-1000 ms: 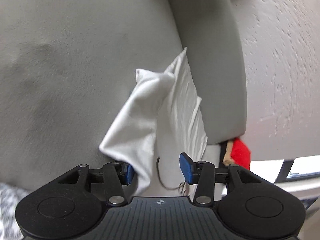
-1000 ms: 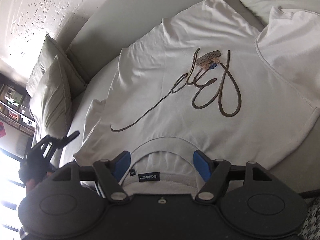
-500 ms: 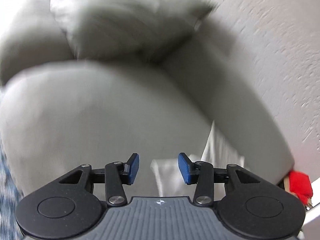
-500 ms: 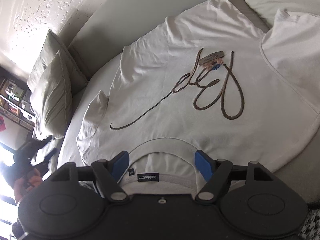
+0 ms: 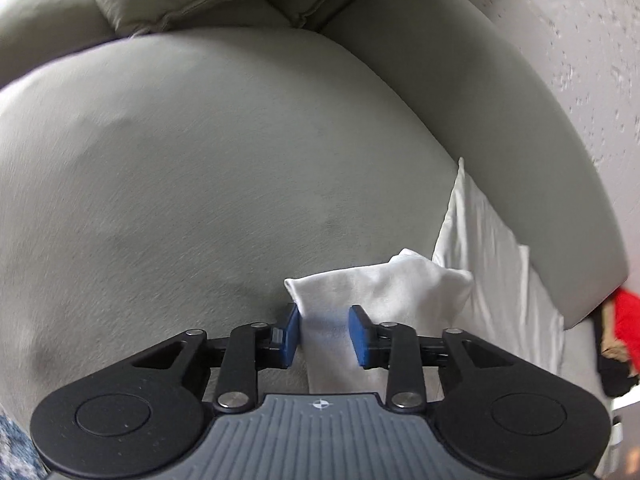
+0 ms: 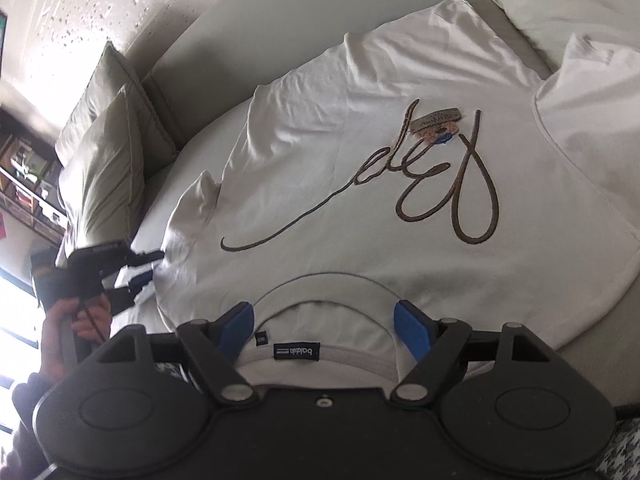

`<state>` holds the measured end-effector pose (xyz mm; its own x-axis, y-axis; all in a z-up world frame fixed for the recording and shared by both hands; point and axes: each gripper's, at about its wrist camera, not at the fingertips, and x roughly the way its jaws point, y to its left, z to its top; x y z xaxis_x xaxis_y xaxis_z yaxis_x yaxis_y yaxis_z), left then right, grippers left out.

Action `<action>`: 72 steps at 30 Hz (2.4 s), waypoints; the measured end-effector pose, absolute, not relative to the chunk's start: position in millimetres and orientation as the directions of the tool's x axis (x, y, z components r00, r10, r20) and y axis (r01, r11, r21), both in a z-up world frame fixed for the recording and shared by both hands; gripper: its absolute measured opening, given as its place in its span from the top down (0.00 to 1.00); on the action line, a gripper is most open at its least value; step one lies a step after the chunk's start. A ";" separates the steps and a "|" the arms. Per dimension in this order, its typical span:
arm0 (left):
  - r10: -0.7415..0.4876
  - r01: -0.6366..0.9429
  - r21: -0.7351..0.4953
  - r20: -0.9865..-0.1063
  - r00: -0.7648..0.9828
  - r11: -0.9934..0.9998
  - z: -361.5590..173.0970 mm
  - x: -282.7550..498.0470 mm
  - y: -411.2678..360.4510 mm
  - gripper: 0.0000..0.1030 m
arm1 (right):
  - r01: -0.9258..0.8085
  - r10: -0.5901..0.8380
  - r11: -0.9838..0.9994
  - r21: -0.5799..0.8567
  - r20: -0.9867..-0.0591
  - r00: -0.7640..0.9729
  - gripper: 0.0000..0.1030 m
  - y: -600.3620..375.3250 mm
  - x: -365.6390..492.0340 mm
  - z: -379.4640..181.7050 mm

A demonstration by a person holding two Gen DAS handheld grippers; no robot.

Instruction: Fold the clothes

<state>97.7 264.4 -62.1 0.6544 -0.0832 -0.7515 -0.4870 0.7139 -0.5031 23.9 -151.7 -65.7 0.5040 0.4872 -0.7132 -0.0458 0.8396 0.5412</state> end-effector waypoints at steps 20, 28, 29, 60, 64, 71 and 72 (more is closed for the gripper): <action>0.262 -0.588 -0.306 -0.678 0.687 0.749 -30.8 49.2 245.3 0.96 | -0.062 0.493 0.838 0.541 -0.705 0.509 0.24 -153.4 22.5 -67.2; 0.374 -0.586 -0.141 -0.646 0.665 0.798 -3.7 41.5 245.9 0.64 | -0.064 0.511 0.828 0.557 -0.701 0.497 0.24 -157.0 22.6 -66.5; 0.346 -0.541 -0.132 -0.638 0.687 0.830 0.6 48.9 249.5 0.63 | -0.061 0.510 0.828 0.557 -0.702 0.497 0.23 -156.7 22.9 -66.5; -0.014 -0.158 -0.203 -0.656 0.755 0.966 28.8 107.4 249.6 0.58 | -0.067 0.554 0.796 0.601 -0.681 0.479 0.17 -160.6 31.8 -68.7; -0.054 -0.190 -0.249 -0.729 0.683 0.950 8.6 128.3 269.0 0.61 | -0.063 0.560 0.790 0.610 -0.676 0.478 0.17 -162.2 32.3 -69.0; -0.166 -0.155 -0.307 -0.799 0.578 0.939 -24.1 139.2 268.3 0.62 | -0.063 0.565 0.787 0.614 -0.674 0.476 0.17 -163.4 32.6 -69.3; -0.188 -0.146 -0.324 -0.799 0.572 0.935 -26.2 138.8 267.6 0.62 | -0.065 0.563 0.788 0.612 -0.675 0.476 0.17 -163.0 32.7 -69.4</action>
<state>138.8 267.6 -26.2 0.5716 -0.1876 -0.7988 -0.1464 0.9346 -0.3242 32.7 -163.0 -69.4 0.4757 0.5634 -0.6755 -0.0646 0.7882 0.6120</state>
